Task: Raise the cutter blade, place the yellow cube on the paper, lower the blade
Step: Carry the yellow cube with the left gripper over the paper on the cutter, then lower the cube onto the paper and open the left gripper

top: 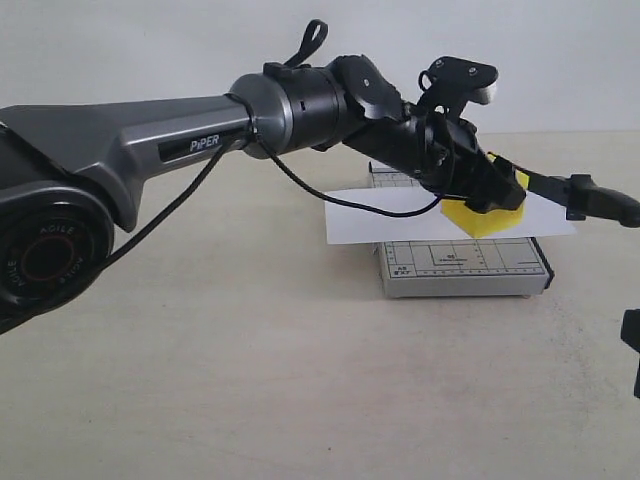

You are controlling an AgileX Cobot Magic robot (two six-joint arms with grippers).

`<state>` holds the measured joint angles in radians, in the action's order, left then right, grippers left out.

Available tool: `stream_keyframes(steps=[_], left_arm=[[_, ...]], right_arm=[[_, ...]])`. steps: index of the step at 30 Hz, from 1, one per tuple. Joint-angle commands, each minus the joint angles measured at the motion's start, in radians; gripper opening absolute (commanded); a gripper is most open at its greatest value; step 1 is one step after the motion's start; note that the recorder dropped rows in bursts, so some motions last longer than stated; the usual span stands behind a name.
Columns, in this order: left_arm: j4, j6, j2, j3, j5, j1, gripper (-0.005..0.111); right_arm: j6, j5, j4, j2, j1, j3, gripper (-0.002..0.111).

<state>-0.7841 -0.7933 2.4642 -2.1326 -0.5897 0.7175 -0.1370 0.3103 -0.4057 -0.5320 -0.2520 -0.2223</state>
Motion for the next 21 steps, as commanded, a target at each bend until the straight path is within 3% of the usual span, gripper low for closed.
stream_keyframes(steps=[1, 5, 14, 21], left_arm=[[-0.005, -0.005, -0.009, -0.005, 0.13, 0.003, 0.021], [-0.005, -0.011, 0.001, -0.005, 0.245, 0.003, 0.022], [0.014, -0.023, 0.07, -0.005, 0.247, 0.003, 0.024], [0.071, -0.023, 0.074, -0.005, 0.243, 0.003, 0.064]], right_arm=[[-0.002, -0.008, -0.003, -0.002, 0.002, 0.002, 0.0], [-0.002, -0.008, -0.003, -0.002, 0.002, 0.002, 0.0], [0.001, -0.004, -0.003, -0.002, 0.002, 0.002, 0.0], [0.001, -0.002, -0.003, -0.002, 0.002, 0.002, 0.0]])
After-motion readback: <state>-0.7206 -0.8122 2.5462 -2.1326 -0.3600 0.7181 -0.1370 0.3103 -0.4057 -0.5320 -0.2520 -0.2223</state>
